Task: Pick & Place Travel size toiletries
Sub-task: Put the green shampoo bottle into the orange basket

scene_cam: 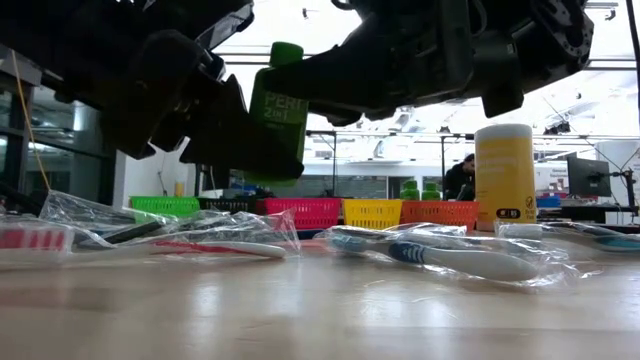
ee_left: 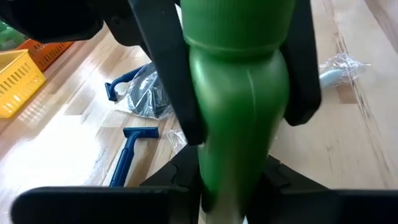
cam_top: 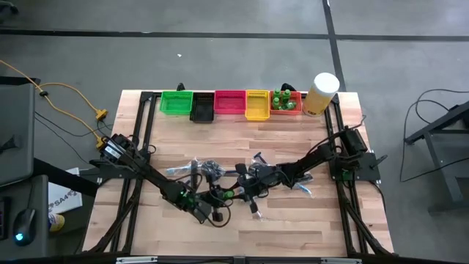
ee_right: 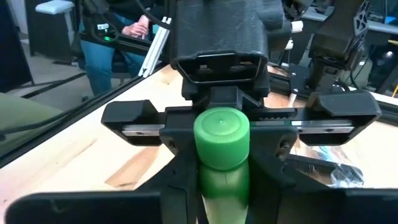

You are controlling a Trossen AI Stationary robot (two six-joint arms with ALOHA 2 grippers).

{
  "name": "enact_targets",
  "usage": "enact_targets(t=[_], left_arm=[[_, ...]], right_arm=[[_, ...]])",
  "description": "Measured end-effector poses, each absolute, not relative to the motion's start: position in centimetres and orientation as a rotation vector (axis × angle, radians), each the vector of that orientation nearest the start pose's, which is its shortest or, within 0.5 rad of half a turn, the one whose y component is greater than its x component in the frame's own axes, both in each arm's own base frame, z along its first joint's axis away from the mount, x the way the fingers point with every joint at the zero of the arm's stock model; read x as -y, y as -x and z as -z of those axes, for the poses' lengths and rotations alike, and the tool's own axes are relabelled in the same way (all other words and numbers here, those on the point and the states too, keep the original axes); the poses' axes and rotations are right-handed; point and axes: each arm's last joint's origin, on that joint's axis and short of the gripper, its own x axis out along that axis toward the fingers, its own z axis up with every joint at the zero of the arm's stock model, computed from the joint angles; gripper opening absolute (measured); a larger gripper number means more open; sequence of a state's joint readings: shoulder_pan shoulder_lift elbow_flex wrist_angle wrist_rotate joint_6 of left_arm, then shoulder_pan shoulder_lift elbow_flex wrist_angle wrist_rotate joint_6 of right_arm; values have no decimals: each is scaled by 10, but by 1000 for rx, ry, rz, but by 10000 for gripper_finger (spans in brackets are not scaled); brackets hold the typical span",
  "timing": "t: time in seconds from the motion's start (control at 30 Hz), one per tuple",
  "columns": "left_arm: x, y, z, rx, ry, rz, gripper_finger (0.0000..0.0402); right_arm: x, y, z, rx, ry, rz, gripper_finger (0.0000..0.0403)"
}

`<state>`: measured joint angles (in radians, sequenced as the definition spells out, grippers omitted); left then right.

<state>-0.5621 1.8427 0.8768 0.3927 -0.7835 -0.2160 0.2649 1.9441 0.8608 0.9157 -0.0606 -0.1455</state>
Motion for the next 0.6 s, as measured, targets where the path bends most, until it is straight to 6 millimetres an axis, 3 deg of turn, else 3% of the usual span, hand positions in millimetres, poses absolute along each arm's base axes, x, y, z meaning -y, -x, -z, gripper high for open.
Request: enact_targets(t=[0.33,0.6], left_arm=[[167,-302,-152,-488,-155,-283,195],[155,-274,-181,-541,-143,-438,211]], right_arm=[[-96,-364,-150,-204,129,-226,84],[-82,-349,-182,-310,108,4,84]])
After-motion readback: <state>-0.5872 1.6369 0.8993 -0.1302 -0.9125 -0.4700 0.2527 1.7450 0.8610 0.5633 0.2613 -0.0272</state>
